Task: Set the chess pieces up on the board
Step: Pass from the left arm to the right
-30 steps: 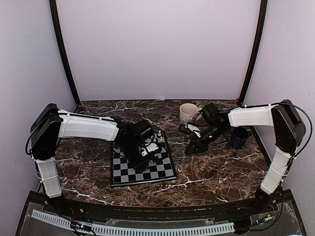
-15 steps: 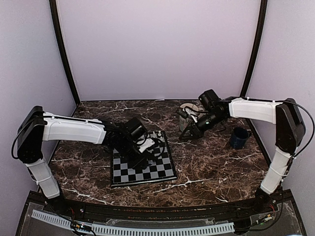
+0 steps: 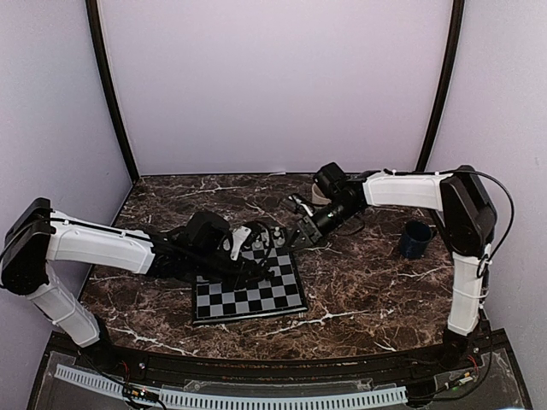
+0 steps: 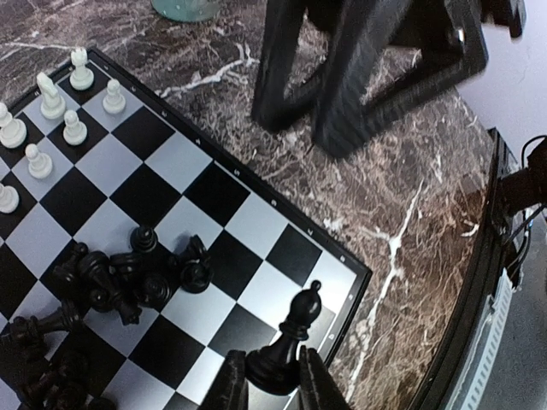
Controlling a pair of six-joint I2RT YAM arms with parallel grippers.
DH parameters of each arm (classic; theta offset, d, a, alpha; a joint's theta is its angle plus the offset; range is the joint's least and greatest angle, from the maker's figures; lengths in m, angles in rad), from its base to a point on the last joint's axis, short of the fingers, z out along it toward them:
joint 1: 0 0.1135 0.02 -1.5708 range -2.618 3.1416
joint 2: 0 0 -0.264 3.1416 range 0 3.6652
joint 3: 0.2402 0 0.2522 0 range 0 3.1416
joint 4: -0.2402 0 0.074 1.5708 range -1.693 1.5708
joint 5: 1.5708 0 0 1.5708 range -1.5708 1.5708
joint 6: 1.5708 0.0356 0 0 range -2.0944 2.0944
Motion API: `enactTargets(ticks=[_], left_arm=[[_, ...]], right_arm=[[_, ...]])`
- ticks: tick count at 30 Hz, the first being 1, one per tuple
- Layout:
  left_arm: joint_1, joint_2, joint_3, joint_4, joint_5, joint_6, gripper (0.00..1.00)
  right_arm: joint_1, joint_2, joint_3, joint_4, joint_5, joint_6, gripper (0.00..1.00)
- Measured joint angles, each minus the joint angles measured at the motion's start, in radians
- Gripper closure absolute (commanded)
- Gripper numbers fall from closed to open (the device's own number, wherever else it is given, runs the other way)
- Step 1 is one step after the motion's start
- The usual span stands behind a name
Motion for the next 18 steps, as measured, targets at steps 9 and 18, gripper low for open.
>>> enactTargets(ticks=[9,18], left_arm=[[0.000,-0.016,-0.025,0.146,-0.024,-0.098,0.83],[0.000,-0.022,-0.050,0.186,-0.029,-0.121,0.83]], right_arm=[[0.068,0.008,0.007,0.006,-0.040,0.067,0.63],[0.093,0.029,0.040,0.019,-0.069,0.084,0.65]])
